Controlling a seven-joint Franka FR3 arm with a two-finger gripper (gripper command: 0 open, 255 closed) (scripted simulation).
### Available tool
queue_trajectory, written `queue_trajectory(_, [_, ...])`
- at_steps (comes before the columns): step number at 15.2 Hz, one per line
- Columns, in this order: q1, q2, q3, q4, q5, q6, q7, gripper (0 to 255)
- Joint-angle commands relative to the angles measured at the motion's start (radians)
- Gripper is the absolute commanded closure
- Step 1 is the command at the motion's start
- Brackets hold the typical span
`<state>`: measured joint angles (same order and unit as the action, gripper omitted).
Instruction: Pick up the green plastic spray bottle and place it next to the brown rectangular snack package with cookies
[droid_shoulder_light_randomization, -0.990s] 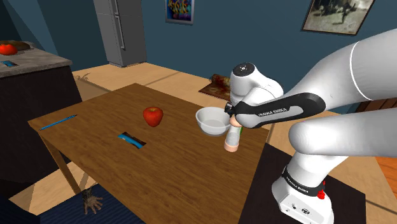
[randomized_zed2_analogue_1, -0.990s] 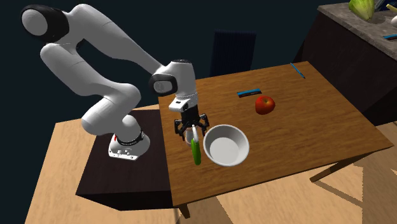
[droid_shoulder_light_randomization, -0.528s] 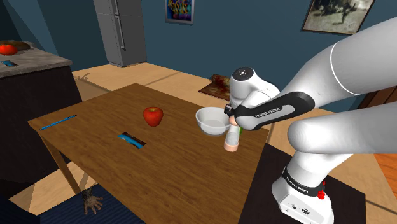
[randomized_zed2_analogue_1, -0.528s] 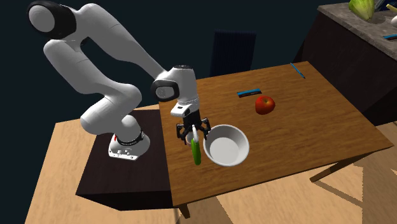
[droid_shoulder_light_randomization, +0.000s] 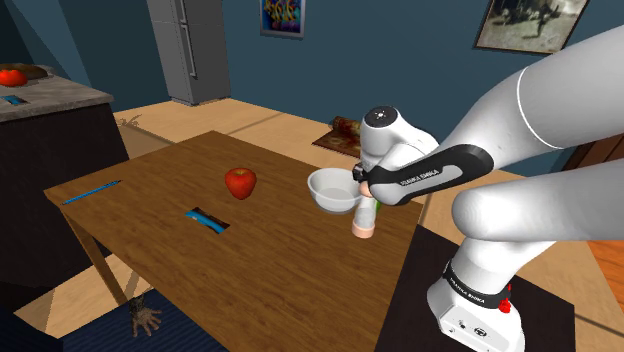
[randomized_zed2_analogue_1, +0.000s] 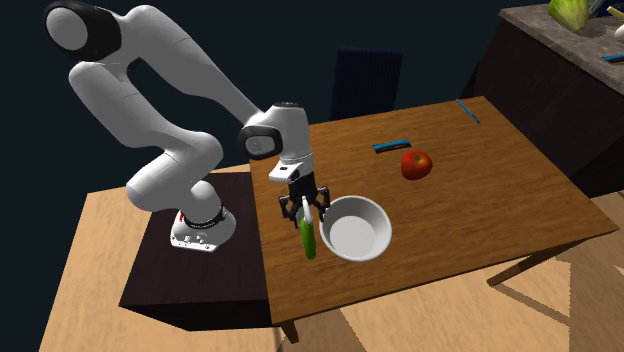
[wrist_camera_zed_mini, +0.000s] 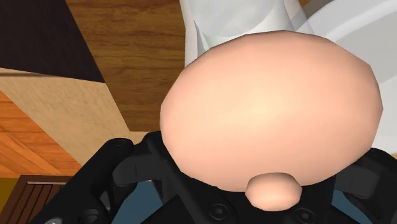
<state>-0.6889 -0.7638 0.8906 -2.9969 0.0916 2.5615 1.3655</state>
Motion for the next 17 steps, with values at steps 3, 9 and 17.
queue_trajectory(3, [0.001, 0.01, 0.013, -0.01, 0.002, -0.003, 0.009, 255])
queue_trajectory(9, [0.025, -0.03, -0.037, -0.003, 0.002, -0.05, -0.027, 255])
queue_trajectory(17, [0.071, -0.128, -0.132, 0.046, -0.001, -0.196, -0.094, 255])
